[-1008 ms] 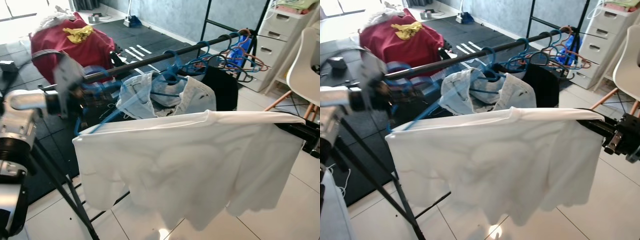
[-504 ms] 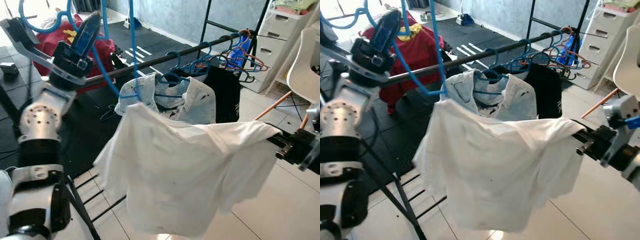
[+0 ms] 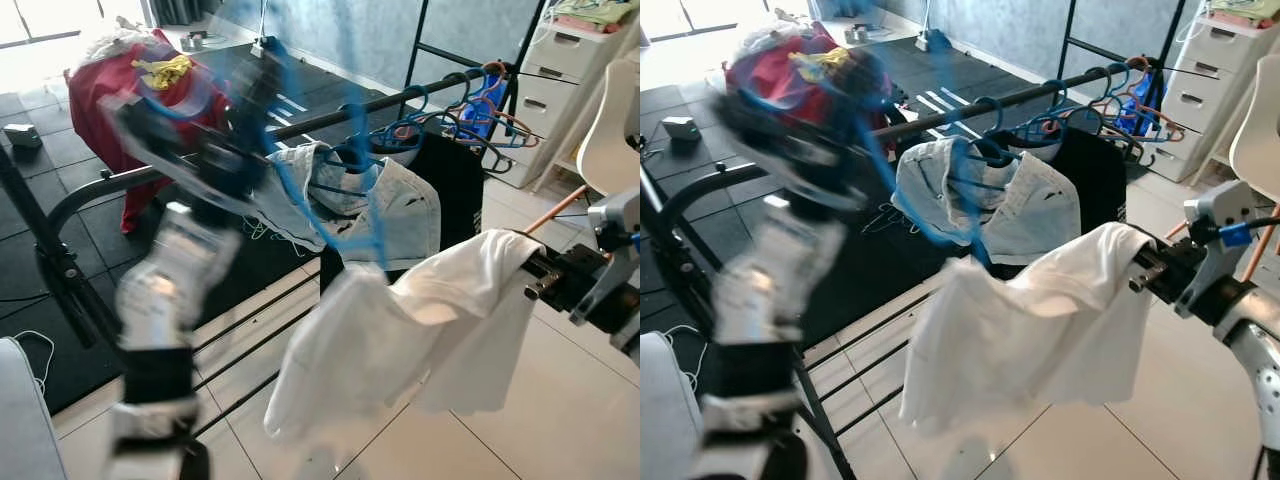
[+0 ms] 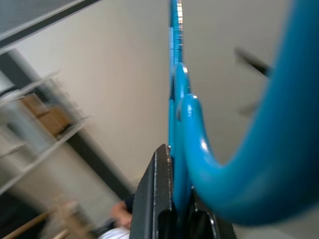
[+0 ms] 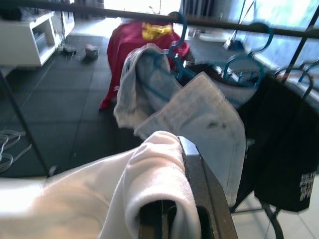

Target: Hang hanger

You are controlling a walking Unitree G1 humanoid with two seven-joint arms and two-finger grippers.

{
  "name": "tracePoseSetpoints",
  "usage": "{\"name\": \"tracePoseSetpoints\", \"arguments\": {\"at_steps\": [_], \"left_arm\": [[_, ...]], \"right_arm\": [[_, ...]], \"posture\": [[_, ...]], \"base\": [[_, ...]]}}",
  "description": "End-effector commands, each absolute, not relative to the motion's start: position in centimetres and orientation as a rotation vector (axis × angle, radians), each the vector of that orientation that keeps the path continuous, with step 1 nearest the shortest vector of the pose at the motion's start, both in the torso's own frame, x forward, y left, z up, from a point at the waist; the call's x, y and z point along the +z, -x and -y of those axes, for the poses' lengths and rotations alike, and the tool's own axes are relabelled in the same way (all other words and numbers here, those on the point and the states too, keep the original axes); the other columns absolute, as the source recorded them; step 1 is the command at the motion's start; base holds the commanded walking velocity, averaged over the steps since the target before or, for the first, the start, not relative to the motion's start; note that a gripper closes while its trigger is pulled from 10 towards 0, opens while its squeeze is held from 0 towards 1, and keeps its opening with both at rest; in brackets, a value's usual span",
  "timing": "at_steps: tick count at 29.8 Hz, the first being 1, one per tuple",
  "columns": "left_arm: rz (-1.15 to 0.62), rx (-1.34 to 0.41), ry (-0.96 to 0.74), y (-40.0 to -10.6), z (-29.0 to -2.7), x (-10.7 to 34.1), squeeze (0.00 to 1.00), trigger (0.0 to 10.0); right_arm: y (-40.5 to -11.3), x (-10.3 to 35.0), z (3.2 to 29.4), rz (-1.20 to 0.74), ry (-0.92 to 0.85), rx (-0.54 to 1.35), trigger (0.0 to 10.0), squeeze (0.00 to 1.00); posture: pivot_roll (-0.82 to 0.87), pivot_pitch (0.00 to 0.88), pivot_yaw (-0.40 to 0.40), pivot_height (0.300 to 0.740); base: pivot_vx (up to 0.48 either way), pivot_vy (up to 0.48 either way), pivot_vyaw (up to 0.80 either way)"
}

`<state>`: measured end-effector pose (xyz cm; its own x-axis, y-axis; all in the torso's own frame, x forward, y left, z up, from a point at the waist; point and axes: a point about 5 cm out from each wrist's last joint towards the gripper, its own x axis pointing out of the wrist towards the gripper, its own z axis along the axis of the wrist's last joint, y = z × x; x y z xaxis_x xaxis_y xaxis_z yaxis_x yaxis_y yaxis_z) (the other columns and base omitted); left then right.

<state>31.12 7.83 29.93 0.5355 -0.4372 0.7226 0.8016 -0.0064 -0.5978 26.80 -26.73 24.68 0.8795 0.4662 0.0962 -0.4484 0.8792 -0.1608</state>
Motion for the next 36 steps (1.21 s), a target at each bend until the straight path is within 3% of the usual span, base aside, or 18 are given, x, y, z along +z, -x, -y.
{"name": "tracePoseSetpoints", "arguments": {"at_steps": [1,11,12,18,23,28,31,34,36], "left_arm": [[0.389,-0.938,1.193,-31.1,-7.8,30.1,0.00,10.0],[0.247,-0.758,1.180,-32.1,-3.1,31.9,0.00,10.0],[0.212,-0.647,1.167,-32.8,-1.9,32.8,0.00,10.0],[0.174,-0.515,1.237,-33.3,-1.1,33.2,0.00,10.0],[0.120,-0.531,1.405,-32.8,-0.3,34.0,0.00,10.0],[0.115,-0.483,1.466,-33.3,-0.3,34.6,0.00,10.0],[0.152,-0.430,1.446,-33.5,-0.4,35.0,0.00,10.0],[0.286,-0.429,1.226,-33.1,0.3,35.5,0.00,10.0],[0.320,-0.432,1.171,-33.1,0.4,35.6,0.00,10.0]], "right_arm": [[-26.7,25.1,26.8,0.174,0.123,0.466,0.0,0.00],[-28.1,25.6,24.8,0.232,0.067,0.510,0.0,0.00],[-28.3,25.4,23.7,0.238,0.051,0.561,0.0,0.00],[-28.4,25.6,23.3,0.251,0.040,0.579,0.0,0.00],[-28.6,25.8,22.6,0.265,0.021,0.620,0.0,0.00],[-28.8,25.6,21.6,0.260,0.012,0.674,0.0,0.00],[-28.8,25.5,20.7,0.257,0.001,0.736,0.0,0.00],[-28.3,25.9,19.0,0.260,-0.019,0.872,0.0,0.00],[-28.2,26.0,18.8,0.262,-0.020,0.890,0.0,0.00]], "posture": [[-0.11,0.091,-0.006,0.740],[-0.10,0.089,-0.007,0.740],[-0.10,0.088,-0.006,0.740],[-0.10,0.088,0.000,0.740],[-0.10,0.088,0.001,0.740],[-0.09,0.086,-0.001,0.740],[-0.09,0.086,-0.001,0.740],[-0.09,0.085,-0.001,0.740],[-0.09,0.085,-0.001,0.740]], "base": [[0.000,0.000,0.00],[0.000,0.000,0.00],[0.000,0.000,0.00],[0.000,0.000,0.00],[0.000,0.000,0.00],[0.000,0.000,0.00],[0.000,0.000,0.00],[0.000,0.000,0.00],[0.000,0.000,0.00]]}}
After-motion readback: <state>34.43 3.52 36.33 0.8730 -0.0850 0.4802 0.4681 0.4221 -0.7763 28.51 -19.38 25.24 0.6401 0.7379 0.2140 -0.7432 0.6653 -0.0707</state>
